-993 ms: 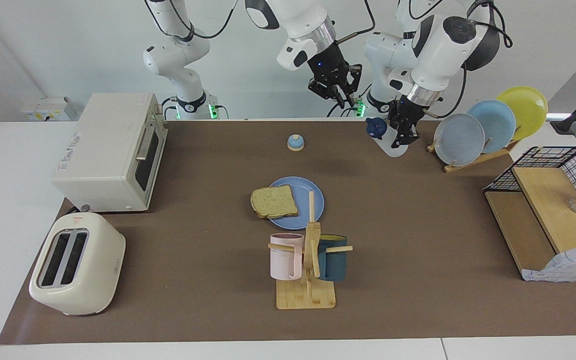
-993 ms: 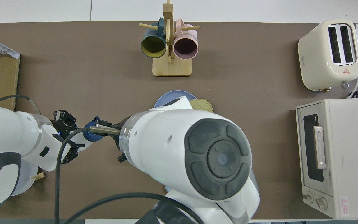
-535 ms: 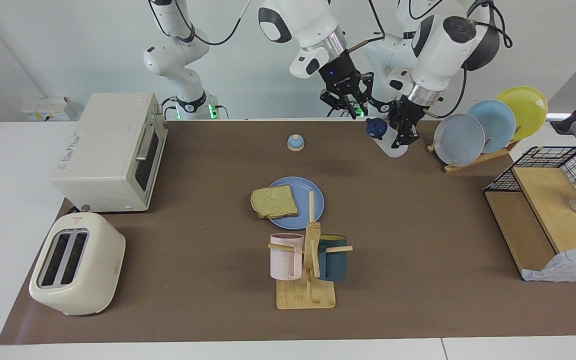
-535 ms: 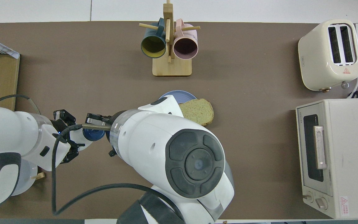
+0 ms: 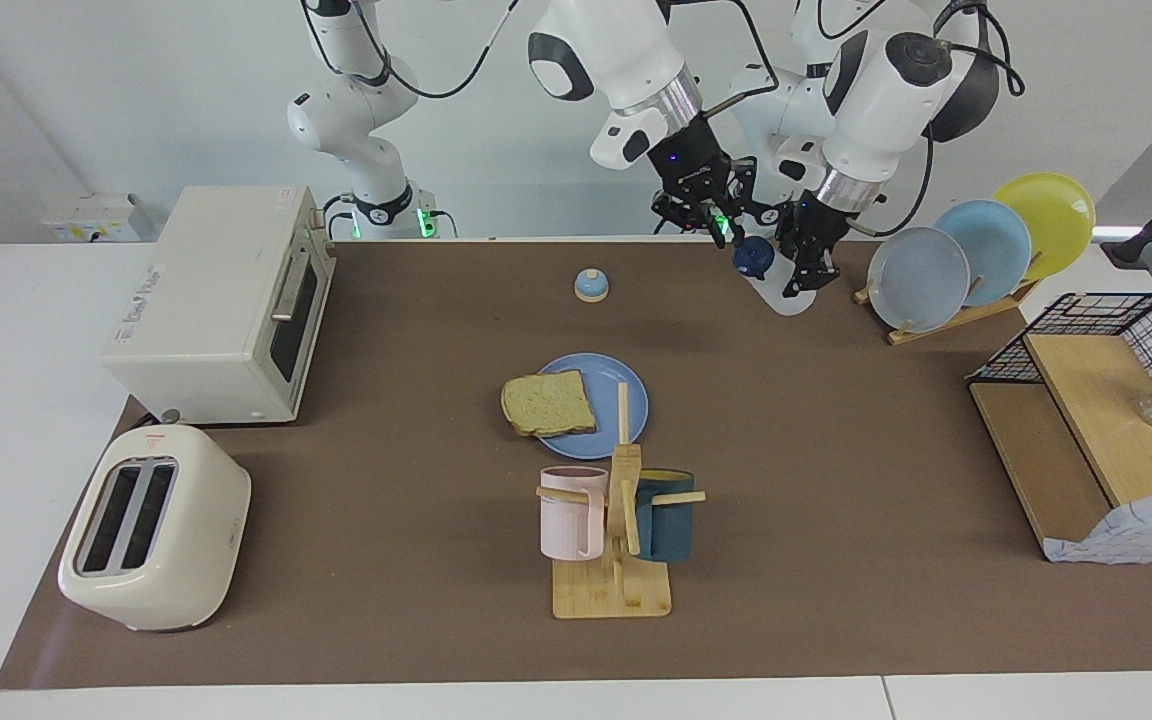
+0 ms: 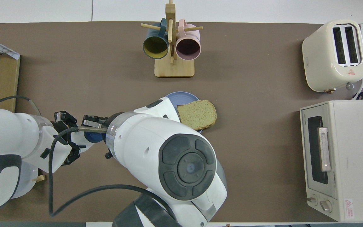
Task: Put bread on plate and add seasoning
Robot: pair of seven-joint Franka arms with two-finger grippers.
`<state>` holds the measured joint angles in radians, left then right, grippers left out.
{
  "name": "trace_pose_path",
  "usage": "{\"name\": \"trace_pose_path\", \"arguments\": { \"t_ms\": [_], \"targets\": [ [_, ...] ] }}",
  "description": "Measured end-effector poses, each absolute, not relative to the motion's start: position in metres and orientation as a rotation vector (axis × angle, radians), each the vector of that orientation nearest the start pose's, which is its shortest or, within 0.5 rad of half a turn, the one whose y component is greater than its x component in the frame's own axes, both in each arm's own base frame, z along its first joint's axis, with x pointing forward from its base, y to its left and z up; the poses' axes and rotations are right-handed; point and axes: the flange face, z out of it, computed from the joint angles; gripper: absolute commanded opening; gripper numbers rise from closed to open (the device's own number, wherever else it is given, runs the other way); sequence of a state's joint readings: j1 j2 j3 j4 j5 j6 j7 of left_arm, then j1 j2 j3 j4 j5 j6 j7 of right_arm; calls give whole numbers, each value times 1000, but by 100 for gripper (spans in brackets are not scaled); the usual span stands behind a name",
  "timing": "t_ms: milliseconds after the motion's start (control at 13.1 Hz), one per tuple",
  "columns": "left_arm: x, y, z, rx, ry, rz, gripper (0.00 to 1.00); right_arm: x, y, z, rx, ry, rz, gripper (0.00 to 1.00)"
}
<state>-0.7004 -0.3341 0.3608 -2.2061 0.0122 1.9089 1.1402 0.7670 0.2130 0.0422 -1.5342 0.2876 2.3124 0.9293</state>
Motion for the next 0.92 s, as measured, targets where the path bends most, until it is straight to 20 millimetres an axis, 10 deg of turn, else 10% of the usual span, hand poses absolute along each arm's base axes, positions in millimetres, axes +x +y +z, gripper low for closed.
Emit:
{"name": "trace_pose_path", "arguments": {
  "t_ms": [917],
  "targets": [
    [440, -142, 509, -2362, 2201, -97, 0, 450, 500, 579, -2523, 303, -191, 23]
  ]
}}
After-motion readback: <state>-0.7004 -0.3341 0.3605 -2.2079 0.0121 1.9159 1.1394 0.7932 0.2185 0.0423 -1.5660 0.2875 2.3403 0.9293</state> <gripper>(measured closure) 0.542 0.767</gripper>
